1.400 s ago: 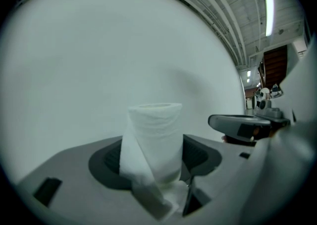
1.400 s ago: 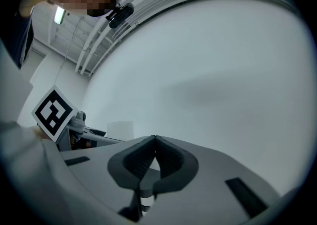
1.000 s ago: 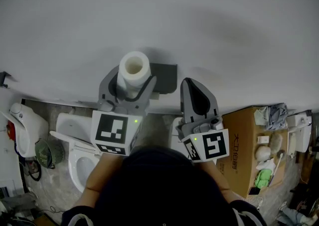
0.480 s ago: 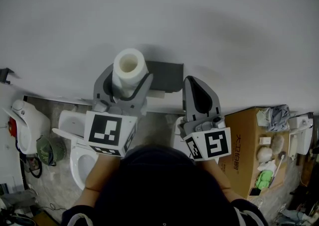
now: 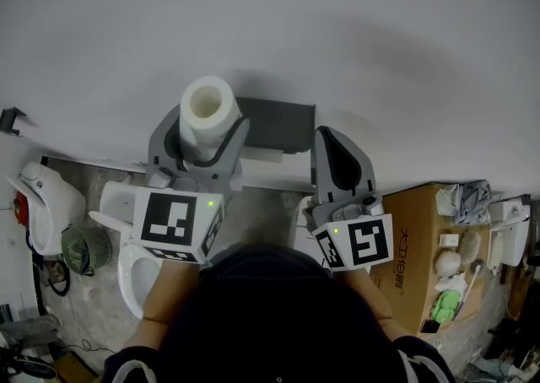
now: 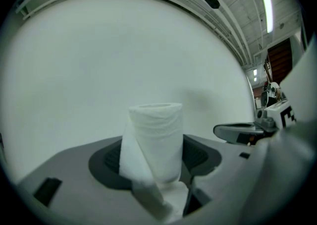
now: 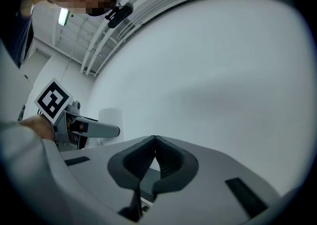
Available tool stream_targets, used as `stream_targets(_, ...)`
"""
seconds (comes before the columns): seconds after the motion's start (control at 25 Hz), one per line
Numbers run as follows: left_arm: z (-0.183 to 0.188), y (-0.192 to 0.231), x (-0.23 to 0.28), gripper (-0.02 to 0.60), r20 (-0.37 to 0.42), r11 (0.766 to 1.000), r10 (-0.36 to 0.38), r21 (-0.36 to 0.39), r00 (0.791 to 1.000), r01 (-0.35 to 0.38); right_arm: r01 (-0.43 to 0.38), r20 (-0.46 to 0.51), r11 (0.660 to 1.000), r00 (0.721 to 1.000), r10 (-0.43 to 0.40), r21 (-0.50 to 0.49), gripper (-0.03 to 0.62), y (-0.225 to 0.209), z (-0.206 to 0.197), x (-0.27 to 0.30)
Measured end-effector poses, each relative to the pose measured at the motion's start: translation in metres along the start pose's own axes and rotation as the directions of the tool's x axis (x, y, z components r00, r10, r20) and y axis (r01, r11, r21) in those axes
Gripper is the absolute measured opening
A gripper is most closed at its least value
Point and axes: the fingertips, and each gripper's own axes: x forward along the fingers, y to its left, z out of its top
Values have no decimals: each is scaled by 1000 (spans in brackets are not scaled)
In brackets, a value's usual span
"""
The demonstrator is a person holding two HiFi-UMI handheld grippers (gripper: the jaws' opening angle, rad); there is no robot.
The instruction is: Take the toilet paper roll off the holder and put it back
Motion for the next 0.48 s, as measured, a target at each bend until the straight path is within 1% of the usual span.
stream_targets(0.48, -4, 23, -10, 296, -15, 998, 66, 2, 998, -66, 3, 3, 1000, 1000, -3, 3, 16, -4, 1, -1)
